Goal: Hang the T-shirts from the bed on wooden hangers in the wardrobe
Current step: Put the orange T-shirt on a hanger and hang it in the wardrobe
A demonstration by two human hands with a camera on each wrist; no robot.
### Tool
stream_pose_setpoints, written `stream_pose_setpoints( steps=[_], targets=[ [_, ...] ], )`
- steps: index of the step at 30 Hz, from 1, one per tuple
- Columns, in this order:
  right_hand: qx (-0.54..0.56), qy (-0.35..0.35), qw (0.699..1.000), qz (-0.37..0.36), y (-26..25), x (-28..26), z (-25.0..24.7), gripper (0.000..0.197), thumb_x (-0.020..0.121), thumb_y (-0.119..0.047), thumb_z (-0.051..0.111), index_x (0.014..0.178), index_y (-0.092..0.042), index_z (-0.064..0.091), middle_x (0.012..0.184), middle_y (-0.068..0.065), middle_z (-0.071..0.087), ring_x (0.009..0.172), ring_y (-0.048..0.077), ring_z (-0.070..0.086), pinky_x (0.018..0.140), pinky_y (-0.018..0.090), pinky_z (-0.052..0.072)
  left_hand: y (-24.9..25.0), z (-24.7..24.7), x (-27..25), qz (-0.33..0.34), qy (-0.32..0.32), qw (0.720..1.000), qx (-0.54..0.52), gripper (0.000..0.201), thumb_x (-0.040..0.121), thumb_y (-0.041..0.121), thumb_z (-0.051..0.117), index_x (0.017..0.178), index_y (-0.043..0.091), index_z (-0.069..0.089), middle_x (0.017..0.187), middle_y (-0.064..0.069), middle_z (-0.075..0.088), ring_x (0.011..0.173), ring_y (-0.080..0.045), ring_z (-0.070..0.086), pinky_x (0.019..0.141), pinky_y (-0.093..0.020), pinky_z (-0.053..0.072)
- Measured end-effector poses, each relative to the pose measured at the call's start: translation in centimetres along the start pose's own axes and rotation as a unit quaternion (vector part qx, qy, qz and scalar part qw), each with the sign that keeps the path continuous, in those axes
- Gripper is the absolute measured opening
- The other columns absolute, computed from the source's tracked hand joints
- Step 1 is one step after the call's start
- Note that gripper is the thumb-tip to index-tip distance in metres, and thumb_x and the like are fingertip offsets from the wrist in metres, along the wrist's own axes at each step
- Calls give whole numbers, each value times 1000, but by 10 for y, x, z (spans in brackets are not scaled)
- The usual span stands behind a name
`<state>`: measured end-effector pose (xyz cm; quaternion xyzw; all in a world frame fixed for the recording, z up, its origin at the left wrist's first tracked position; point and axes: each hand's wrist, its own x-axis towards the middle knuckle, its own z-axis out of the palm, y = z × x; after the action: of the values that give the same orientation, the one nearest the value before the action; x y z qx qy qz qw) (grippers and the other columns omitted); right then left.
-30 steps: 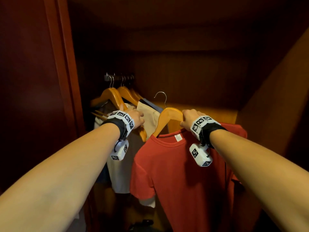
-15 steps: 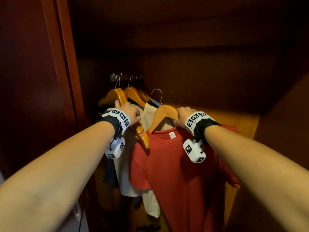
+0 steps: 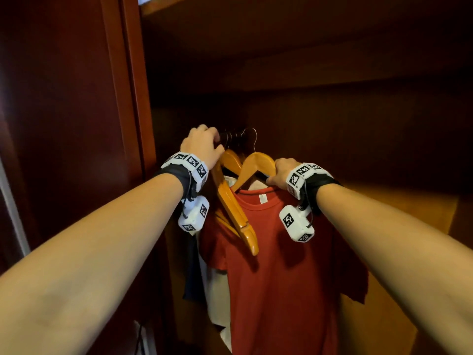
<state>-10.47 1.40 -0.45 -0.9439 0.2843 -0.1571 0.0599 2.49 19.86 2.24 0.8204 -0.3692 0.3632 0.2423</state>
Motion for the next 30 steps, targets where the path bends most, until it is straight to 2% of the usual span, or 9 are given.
stream_pose_setpoints(
  steps=[4, 7, 9, 11, 13, 15, 18, 25, 30],
  targets=[
    [7, 14, 1000, -13, -12, 9, -9, 35, 87, -40, 69, 109, -13, 63, 98, 8, 67, 84, 28, 66, 69, 34, 51, -4, -4, 15, -62, -27, 997, 28, 59, 87, 37, 67, 138, 17, 46, 140, -10, 44, 128, -33, 41, 100, -49, 40],
    [2, 22, 1000, -17, -23, 14, -15, 39, 89, -41, 69, 112, -11, 62, 102, 8, 68, 86, 26, 66, 70, 34, 51, -12, 1, 23, -89, -87, 992, 15, 71, 86, 39, 69, 145, 16, 39, 142, -13, 43, 128, -36, 44, 102, -49, 42],
    [0, 24, 1000, -21, -31, 18, -18, 40, 90, -42, 68, 114, -10, 61, 104, 9, 67, 85, 25, 64, 68, 33, 48, -18, 4, 27, -95, -109, 989, 5, 68, 85, 41, 69, 143, 17, 42, 136, -13, 50, 122, -35, 51, 99, -48, 45],
    [4, 26, 999, -23, -37, 22, -20, 41, 90, -42, 68, 114, -9, 62, 103, 9, 68, 85, 25, 65, 71, 34, 51, -21, 5, 29, -96, -110, 989, -5, 65, 85, 42, 69, 141, 18, 44, 131, -12, 54, 117, -34, 55, 97, -47, 46],
    [13, 20, 999, -22, -41, 27, -19, 41, 90, -43, 68, 112, -10, 63, 101, 8, 70, 87, 26, 68, 80, 38, 57, -22, 5, 31, -94, -105, 990, -16, 66, 86, 41, 69, 143, 19, 42, 135, -12, 51, 119, -34, 54, 98, -47, 46],
    [13, 16, 1000, -21, -44, 30, -15, 40, 89, -47, 67, 108, -12, 64, 97, 8, 70, 85, 27, 69, 85, 42, 57, -21, 5, 33, -93, -107, 990, -20, 69, 87, 40, 68, 146, 18, 39, 141, -12, 45, 124, -34, 51, 101, -46, 44],
    [-5, 6, 1000, -19, -50, 35, -9, 43, 91, -51, 63, 108, -11, 62, 96, 8, 70, 86, 28, 68, 85, 44, 57, -21, 9, 37, -94, -125, 987, -20, 64, 88, 39, 68, 143, 17, 43, 136, -11, 51, 120, -31, 54, 95, -42, 44],
    [-23, -21, 999, -19, -64, 50, 10, 45, 92, -55, 58, 111, -15, 58, 100, 8, 69, 89, 28, 67, 85, 42, 56, -25, 12, 42, -59, -114, 991, 32, 49, 91, 36, 66, 132, 16, 48, 124, -11, 57, 111, -33, 58, 79, -37, 41],
    [-24, -33, 999, -13, -77, 64, 20, 48, 92, -58, 57, 112, -14, 55, 101, 8, 67, 87, 28, 66, 82, 42, 56, -30, 21, 42, -47, -72, 996, 25, 37, 91, 29, 65, 122, 17, 49, 115, -9, 60, 103, -34, 61, 77, -42, 46]
  ],
)
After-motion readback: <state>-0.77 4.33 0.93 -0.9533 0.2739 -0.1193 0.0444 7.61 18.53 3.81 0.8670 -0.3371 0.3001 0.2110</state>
